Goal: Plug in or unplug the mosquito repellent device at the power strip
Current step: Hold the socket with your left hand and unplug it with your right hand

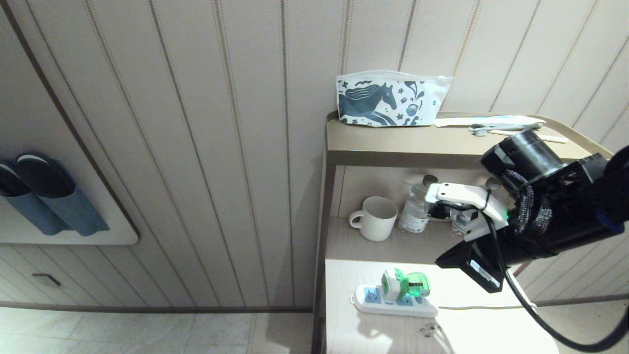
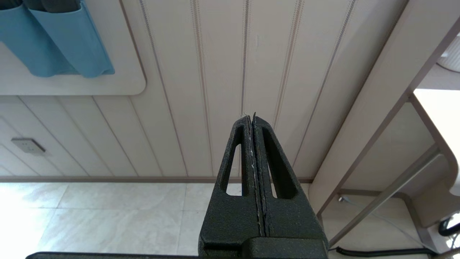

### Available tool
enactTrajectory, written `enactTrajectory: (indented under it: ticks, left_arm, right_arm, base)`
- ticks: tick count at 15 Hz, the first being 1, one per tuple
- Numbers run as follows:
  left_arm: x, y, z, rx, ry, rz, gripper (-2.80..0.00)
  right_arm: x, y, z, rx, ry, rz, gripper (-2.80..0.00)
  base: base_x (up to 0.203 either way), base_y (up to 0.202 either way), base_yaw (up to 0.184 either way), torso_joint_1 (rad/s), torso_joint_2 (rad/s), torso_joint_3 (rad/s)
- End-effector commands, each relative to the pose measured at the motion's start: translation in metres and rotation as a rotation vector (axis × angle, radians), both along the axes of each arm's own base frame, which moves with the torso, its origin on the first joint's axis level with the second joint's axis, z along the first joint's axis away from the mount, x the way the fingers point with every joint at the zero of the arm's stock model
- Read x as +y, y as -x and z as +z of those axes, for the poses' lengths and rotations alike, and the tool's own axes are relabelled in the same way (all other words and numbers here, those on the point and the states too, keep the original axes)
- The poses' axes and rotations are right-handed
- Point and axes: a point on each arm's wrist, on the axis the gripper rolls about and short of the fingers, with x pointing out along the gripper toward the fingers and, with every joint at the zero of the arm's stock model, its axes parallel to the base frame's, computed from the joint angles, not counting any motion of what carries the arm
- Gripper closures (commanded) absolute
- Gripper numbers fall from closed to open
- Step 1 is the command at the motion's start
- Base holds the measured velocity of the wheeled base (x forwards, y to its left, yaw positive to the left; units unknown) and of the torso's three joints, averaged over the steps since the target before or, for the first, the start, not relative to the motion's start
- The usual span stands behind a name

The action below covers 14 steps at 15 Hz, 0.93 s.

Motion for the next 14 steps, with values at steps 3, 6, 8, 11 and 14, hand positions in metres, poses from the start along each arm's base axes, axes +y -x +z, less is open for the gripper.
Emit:
enactTrajectory:
  ticks: [3,6,8,11,14]
  left_arm:
    - [0.0,0.0,0.0,0.001,0.0,0.001,0.0]
    - [0.0,0.0,0.0,0.001,0.0,-0.001,0.0]
    - [0.0,0.0,0.0,0.001,0.0,-0.001,0.0]
    - [0.0,0.0,0.0,0.002,0.0,0.0,0.0]
    - [0.0,0.0,0.0,0.002,0.0,-0.001,0.0]
  right_arm:
    - [-0.003,0.009,0.002,-0.023,0.039,-0.032,0.0]
    - [0.002,0.019,-0.014,0.006,0.122,-0.028,0.0]
    - [0.006,0.018,-0.021,-0.032,0.175,-0.03,0.0]
    - [0.011,0.001,-0.028,-0.06,0.212,-0.015,-2.8]
    - [0.016,-0.014,-0.035,-0.079,0.235,0.018,-2.8]
  base:
    - [0.0,0.0,0.0,0.0,0.0,0.0]
    - [0.0,0.0,0.0,0.0,0.0,0.0]
    - [0.0,0.0,0.0,0.0,0.0,0.0]
    - [0.0,0.0,0.0,0.0,0.0,0.0]
    - [0.0,0.0,0.0,0.0,0.0,0.0]
